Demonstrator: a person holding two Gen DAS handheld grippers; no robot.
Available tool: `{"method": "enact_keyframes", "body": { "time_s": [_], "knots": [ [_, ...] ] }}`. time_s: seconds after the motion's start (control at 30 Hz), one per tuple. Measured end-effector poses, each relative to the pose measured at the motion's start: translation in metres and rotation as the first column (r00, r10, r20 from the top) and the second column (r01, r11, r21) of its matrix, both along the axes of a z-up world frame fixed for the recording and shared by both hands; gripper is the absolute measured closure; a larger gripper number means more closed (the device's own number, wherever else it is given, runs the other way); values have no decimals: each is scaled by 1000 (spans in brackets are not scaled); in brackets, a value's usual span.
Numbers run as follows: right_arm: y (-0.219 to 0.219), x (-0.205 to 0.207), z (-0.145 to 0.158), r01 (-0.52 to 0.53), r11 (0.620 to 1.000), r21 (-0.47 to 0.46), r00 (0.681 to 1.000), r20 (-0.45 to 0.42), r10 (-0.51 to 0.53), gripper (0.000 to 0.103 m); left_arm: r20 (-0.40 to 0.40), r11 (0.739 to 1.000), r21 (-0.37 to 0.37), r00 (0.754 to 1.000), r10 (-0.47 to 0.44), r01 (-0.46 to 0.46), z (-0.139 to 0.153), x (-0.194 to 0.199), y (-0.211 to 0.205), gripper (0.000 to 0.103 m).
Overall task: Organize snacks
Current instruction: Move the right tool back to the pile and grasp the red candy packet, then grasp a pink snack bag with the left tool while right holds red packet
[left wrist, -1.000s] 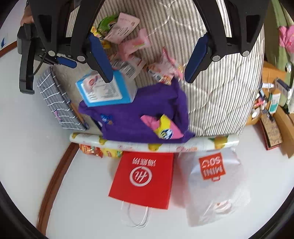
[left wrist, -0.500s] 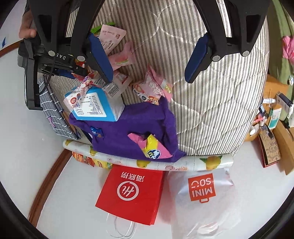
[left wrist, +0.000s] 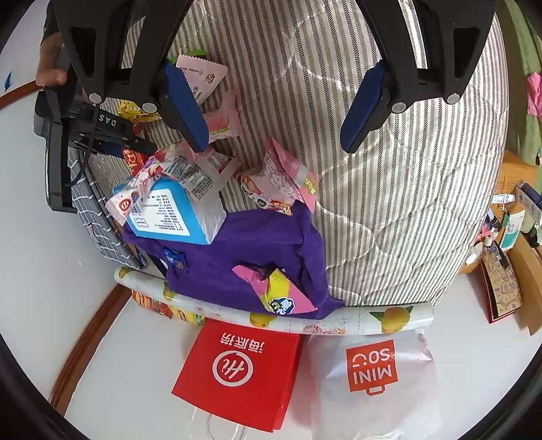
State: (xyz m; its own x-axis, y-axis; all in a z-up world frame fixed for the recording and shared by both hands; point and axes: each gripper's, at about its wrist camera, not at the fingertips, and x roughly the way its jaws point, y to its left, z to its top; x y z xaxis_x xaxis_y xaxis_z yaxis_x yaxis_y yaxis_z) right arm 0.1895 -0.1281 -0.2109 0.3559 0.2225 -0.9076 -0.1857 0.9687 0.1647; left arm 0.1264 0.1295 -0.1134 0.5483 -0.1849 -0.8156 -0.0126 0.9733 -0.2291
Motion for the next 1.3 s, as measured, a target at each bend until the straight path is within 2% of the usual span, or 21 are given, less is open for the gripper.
{"method": "enact_keyframes", "body": {
  "time_s": [0.07,0.33,0.47,0.73,0.93,1.03,1.13,1.3],
  "knots": [
    [0,-2,1,-5,1000,-21,999,42,6,62,2,1000,-4,1000,-6,6,-2,-3,0,24],
    [-46,-12,5,65,998,6,987,147,-65,62,12,1000,7,1000,-12,12,-14,-12,-5,24],
    [-67,-16,1,88,996,-27,980,182,-82,62,-6,1000,-1,1000,22,-22,-25,-4,-2,24],
    [-79,-17,-3,70,997,11,965,253,-70,62,30,999,-3,998,51,-51,-28,22,-6,25],
    [-83,-8,-6,49,997,62,968,244,-63,61,70,996,88,997,17,-24,-26,44,-12,25],
    [-86,-6,-8,50,995,90,969,236,-70,61,69,999,52,998,0,-3,-25,56,-10,25],
    [-88,-7,-8,51,993,105,969,237,-75,61,67,998,55,997,-33,29,-26,66,-16,24],
    [-90,-7,-9,47,991,125,969,237,-76,60,-5,999,5,999,-47,47,-44,76,-15,26]
  ]
}}
